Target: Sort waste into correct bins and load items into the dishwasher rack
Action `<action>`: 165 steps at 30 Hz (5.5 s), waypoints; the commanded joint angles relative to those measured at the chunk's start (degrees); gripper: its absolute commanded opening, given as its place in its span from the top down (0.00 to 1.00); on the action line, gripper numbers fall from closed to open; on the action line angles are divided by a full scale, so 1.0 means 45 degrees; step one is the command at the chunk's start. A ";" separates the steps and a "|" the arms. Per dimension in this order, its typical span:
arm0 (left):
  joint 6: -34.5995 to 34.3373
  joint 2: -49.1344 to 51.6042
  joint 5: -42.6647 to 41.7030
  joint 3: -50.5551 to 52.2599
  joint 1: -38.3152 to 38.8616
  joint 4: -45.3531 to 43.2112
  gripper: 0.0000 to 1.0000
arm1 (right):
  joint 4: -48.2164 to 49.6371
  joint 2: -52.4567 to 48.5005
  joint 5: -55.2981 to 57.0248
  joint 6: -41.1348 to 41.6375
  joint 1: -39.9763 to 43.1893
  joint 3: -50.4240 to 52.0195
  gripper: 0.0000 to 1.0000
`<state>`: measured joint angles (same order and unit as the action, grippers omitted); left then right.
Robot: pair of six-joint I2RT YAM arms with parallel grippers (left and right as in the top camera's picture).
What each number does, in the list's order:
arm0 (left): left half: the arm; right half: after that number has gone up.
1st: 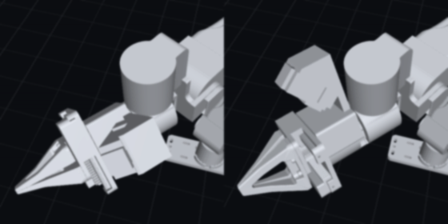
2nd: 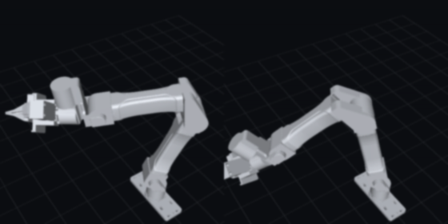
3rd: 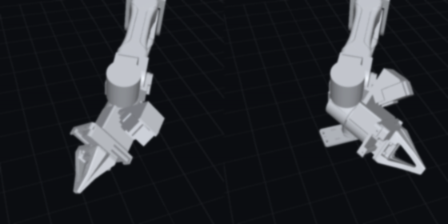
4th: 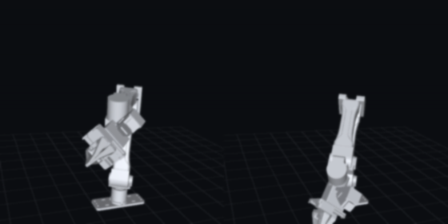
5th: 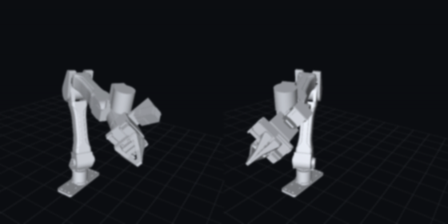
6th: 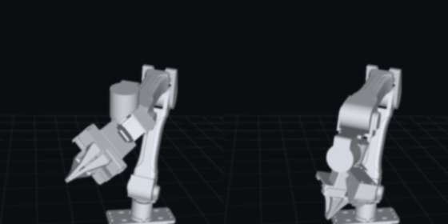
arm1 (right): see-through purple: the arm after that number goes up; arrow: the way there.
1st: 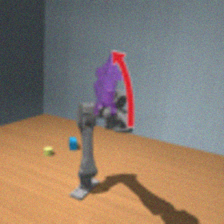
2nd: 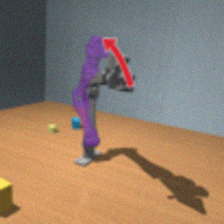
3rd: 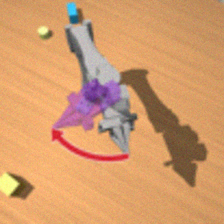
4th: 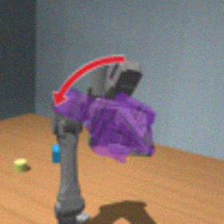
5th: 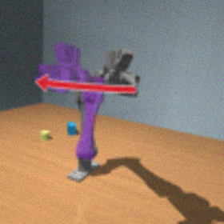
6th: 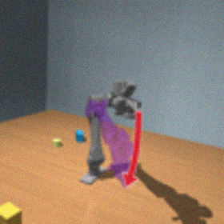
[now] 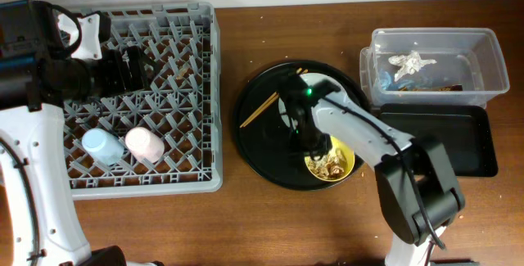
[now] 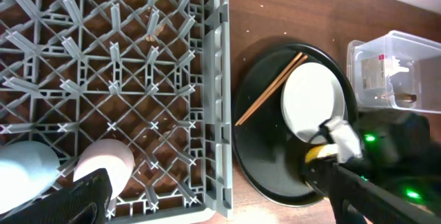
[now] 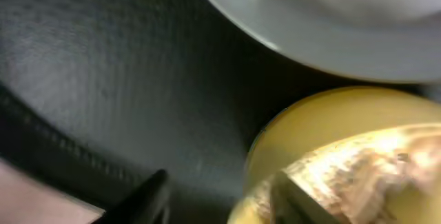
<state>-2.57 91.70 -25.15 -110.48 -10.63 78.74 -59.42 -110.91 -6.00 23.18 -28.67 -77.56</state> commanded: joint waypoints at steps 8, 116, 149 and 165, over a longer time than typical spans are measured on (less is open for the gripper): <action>0.0253 -0.0146 -0.0214 -0.0185 0.0019 0.0010 0.01 | 0.0359 0.1282 -0.0758 0.0840 0.0636 0.1302 0.96; 0.0253 -0.0146 -0.0219 -0.0185 0.0019 0.0010 0.01 | -0.0330 0.3876 -0.1384 -0.2506 0.0374 -0.1413 0.33; 0.0112 -0.0146 -0.1122 -0.0185 0.0024 -0.0087 0.01 | -0.1088 0.3541 -0.0583 -0.2030 0.1039 -0.1389 0.01; 0.0112 -0.0146 -0.1122 -0.0185 0.0024 -0.0092 0.01 | -0.1370 0.9364 0.2501 -0.5809 0.1486 -0.1137 0.02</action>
<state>-2.59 91.70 -29.39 -110.48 -10.63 78.35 -68.60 -79.13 0.43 4.91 -22.65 -83.00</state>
